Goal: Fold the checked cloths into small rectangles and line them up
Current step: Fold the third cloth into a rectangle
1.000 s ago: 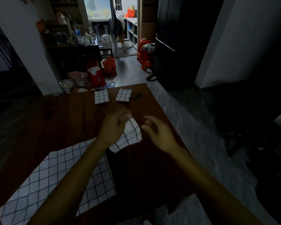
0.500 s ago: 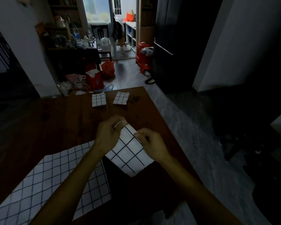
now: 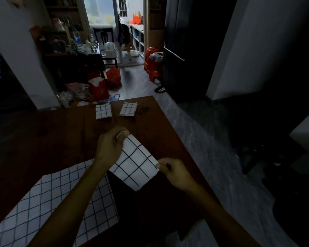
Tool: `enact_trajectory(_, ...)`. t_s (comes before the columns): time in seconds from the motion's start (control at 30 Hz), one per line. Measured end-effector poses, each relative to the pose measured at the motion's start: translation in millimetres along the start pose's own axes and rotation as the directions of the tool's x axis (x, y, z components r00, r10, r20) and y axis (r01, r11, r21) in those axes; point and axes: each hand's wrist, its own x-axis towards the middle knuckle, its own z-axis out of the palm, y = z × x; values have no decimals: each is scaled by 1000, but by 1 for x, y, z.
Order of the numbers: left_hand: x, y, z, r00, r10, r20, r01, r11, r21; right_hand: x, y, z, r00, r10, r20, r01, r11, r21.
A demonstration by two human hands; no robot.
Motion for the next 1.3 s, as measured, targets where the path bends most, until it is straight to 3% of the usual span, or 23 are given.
enact_trajectory(0.1,-1,-7,-4,999,40,34,-45,985,165,-2,12,-10,991,111,76,-93,975,-200)
enact_trajectory(0.17,-1,-2,-1,977,83,197,-125,970,209,-1,3,-8,987,163,9,-162,984,-68)
enact_trajectory(0.27,-7,14,15,939,103,329,-147,983,114,16,-31,6,999,23,-40,-18,993,120)
enact_trajectory(0.37,-13,14,16,966,44,257,-64,996,70,33,-56,16,995,-30,-98,46,986,158)
enact_trajectory(0.43,-19,10,5,986,-70,151,75,997,-28,37,-61,14,987,-15,-161,61,957,282)
enact_trajectory(0.6,-32,6,-12,967,-251,-39,240,953,-185,41,-62,10,977,41,-208,56,897,439)
enact_trajectory(0.77,-35,11,-16,952,-274,-134,237,941,-240,41,-73,16,985,1,-174,86,867,490)
enact_trajectory(0.87,-35,13,-20,944,-285,-165,235,934,-270,44,-84,19,968,-69,-239,173,878,446)
enact_trajectory(1.1,-34,14,-31,938,-313,-151,246,905,-347,50,-86,23,964,-107,-241,210,866,454)
enact_trajectory(1.3,-34,14,-40,955,-255,-150,197,926,-321,52,-85,23,967,-99,-235,191,893,407)
